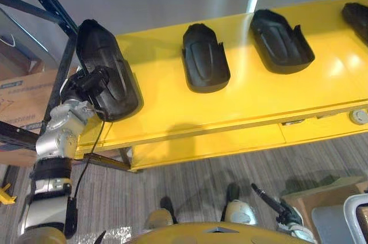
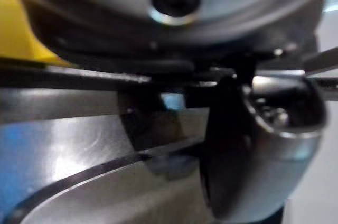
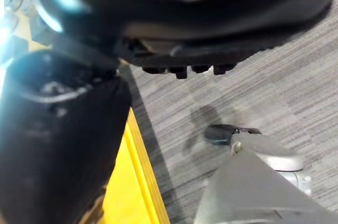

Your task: Walk over and take three plastic housings, then place them on the shelf

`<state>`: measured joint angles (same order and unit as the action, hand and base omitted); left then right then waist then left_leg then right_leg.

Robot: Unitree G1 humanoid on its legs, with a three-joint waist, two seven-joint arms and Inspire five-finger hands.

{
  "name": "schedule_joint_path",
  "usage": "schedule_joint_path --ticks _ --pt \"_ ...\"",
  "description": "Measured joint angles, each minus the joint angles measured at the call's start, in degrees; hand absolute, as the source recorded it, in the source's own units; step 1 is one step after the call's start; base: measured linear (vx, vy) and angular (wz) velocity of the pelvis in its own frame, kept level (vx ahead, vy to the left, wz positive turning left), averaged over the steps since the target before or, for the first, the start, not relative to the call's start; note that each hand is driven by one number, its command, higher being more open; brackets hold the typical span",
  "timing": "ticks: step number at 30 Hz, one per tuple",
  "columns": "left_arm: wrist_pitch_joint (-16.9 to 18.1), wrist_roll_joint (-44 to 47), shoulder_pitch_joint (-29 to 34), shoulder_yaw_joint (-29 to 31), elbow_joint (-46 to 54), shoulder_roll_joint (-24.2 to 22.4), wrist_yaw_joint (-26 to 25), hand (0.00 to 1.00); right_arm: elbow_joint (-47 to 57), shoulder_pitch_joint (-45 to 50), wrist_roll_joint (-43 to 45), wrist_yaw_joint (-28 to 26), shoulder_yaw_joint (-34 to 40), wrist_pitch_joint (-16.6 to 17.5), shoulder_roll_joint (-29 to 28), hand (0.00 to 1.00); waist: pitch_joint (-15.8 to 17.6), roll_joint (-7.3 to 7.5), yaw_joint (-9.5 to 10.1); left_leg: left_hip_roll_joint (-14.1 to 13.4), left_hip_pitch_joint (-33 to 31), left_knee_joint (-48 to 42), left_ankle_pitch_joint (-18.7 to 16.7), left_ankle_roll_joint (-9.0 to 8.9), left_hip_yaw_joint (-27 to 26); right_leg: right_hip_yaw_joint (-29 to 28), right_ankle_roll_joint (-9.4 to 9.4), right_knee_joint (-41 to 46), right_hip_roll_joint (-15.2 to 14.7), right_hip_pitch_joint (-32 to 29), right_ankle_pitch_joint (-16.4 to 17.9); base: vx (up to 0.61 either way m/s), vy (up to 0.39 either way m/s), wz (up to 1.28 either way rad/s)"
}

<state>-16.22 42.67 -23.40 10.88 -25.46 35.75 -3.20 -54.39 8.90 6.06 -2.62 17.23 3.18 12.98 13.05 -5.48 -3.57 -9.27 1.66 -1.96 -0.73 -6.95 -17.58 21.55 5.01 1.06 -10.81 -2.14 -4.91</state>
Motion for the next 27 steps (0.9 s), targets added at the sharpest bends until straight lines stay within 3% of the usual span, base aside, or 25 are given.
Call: schedule_joint_path --ticks 6,12,20,21,27 --pt "-0.46 -2.35 -6.21 -2.88 -1.98 3.43 2.29 0.00 -1.57 -3.36 0.88 -0.79 -2.05 0.03 0.20 1.00 3.64 0.80 0.17 -0.42 -1.52 -2.89 -0.18 0.25 -0.05 -0.96 -0.91 4.57 -0.57 -1.96 2.07 0.04 0.001 0.06" --pt "-0.49 -9.78 -8.36 -5.17 -2.86 4.90 5.60 0.00 -1.66 -3.46 1.74 -0.88 -2.29 -0.45 0.02 1.00 4.31 0.80 0.10 -0.89 -2.10 -3.97 -1.25 0.33 -0.21 -1.23 -0.69 8.07 -1.03 -3.29 4.69 -0.03 -0.003 0.02" --pt "-4.24 -19.40 -11.92 -8.27 -3.31 8.04 9.70 0.00 -1.81 -3.08 1.70 -1.67 -2.28 -1.71 -0.33 1.00 5.12 0.85 0.00 -1.23 -2.09 -4.92 -1.78 0.21 -1.25 -2.17 -0.43 8.89 -0.97 -3.83 4.66 -0.02 0.000 -0.05" --pt "-4.57 -20.56 -12.36 -8.33 -3.39 8.08 10.04 1.00 -1.80 -3.08 1.70 -1.88 -2.28 -1.71 -0.34 1.00 5.16 0.91 -0.04 -1.24 -2.09 -4.92 -1.79 0.20 -1.26 -2.19 -0.39 8.89 -0.97 -3.83 4.62 0.00 0.000 0.00" --pt "-5.43 -20.76 -13.60 -9.20 -3.41 8.67 10.69 1.00 -1.78 -3.12 2.24 -1.98 -2.28 -1.71 -0.58 1.00 5.59 1.31 0.07 -1.26 -2.11 -5.02 -1.84 0.12 -1.27 -2.19 -0.35 8.91 -0.97 -3.79 4.57 0.00 0.000 0.00"
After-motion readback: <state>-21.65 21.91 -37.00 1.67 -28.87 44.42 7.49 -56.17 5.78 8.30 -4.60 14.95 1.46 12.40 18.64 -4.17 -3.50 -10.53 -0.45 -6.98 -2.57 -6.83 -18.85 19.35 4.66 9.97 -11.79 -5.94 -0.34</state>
